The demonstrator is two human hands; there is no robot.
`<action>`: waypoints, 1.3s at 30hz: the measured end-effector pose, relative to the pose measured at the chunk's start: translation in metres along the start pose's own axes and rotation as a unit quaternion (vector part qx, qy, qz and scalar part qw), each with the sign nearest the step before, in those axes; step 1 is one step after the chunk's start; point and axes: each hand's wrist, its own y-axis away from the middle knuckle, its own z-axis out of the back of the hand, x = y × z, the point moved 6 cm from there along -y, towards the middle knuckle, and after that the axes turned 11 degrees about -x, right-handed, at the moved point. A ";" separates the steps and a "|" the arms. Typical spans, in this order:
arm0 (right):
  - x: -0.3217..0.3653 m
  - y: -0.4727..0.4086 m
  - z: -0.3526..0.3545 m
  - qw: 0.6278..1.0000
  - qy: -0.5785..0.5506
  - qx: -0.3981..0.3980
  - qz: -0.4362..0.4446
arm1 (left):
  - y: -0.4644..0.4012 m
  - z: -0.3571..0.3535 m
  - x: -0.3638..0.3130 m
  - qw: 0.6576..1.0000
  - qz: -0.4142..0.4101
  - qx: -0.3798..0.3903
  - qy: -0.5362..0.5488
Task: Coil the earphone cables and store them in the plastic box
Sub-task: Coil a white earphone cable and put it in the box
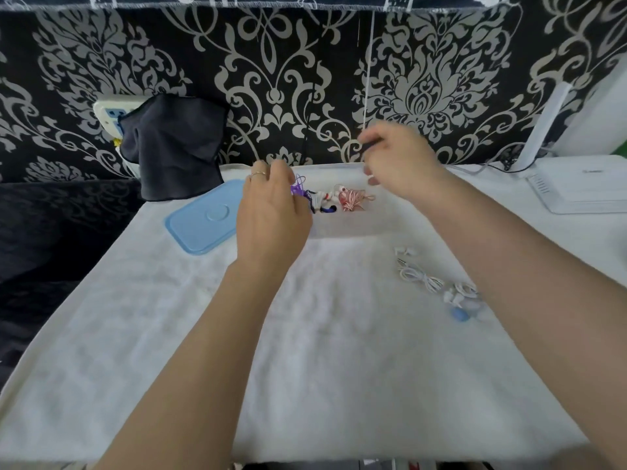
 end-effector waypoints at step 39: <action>-0.027 0.131 -0.055 0.926 -0.230 0.187 -0.234 | 0.061 0.026 0.030 0.876 0.233 0.343 0.247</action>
